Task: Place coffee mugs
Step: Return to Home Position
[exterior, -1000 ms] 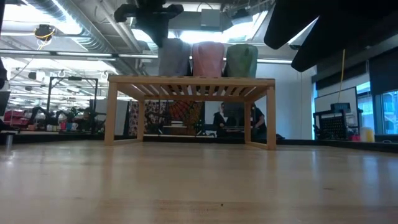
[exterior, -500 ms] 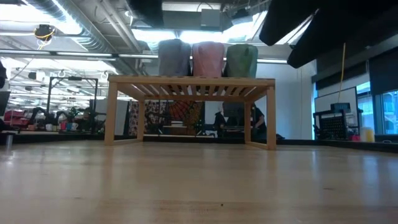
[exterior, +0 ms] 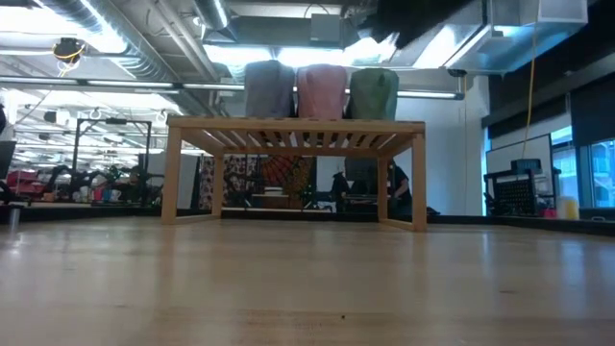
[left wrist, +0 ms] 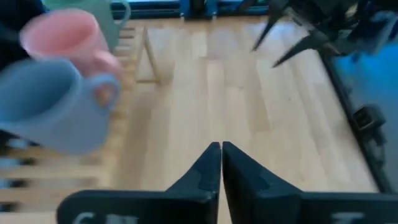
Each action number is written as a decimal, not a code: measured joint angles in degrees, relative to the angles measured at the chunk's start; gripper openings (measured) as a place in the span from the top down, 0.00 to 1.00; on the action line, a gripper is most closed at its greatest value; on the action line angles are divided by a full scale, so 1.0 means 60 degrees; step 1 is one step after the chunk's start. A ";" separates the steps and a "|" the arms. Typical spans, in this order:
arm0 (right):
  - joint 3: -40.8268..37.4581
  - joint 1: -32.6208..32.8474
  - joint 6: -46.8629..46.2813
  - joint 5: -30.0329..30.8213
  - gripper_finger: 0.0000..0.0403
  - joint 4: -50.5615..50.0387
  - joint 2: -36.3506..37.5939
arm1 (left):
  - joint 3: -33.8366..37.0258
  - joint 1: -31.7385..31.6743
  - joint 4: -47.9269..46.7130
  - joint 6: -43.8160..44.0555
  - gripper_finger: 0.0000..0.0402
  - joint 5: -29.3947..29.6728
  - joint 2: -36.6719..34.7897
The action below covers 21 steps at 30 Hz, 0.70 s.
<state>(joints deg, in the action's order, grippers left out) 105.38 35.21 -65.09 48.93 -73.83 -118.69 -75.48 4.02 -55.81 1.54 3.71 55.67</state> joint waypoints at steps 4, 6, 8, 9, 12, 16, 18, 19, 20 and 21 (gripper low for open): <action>-0.1161 -0.0882 0.2665 -0.1032 0.62 0.2325 0.0798 | 0.2705 0.0628 0.2083 0.1369 0.99 -0.0034 -0.1676; -0.2208 -0.1424 0.4037 -0.2338 0.69 0.4499 0.1310 | 0.3732 0.0837 0.2962 0.1822 0.98 -0.0041 -0.2222; -0.3425 -0.1964 0.4975 -0.3770 0.77 0.6863 0.1857 | 0.4578 0.0943 0.3567 0.1985 0.98 -0.0033 -0.2692; -0.4052 -0.2210 0.5214 -0.4474 0.80 0.8062 0.2114 | 0.4921 0.0975 0.3740 0.1983 0.98 -0.0043 -0.2847; -0.6091 -0.2781 0.5393 -0.5676 0.92 1.1642 0.2931 | 0.5693 0.1003 0.4346 0.1982 0.99 -0.0299 -0.3303; -0.8849 -0.3045 0.5371 -0.5803 0.98 1.6587 0.4110 | 0.6236 0.1010 0.4550 0.1696 1.00 -0.0297 -0.3752; -1.0086 -0.3072 0.5373 -0.5561 0.95 1.8536 0.4686 | 0.6357 0.1003 0.4556 0.1309 0.99 -0.0224 -0.3958; -1.0647 -0.3072 0.5388 -0.5399 0.94 1.9325 0.4952 | 0.6412 0.1007 0.4560 0.1073 0.99 -0.0212 -0.4064; -1.1138 -0.3072 0.5397 -0.5292 0.94 1.9935 0.5210 | 0.6465 0.1007 0.4553 0.0872 0.99 -0.0208 -0.4145; -1.1630 -0.3072 0.5397 -0.5176 0.94 2.0225 0.5527 | 0.6510 0.1007 0.4546 0.0707 0.99 -0.0208 -0.4232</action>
<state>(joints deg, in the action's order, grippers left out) 35.60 16.78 -32.71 17.87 47.52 -85.53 -36.42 10.07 -28.53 5.78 2.46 30.28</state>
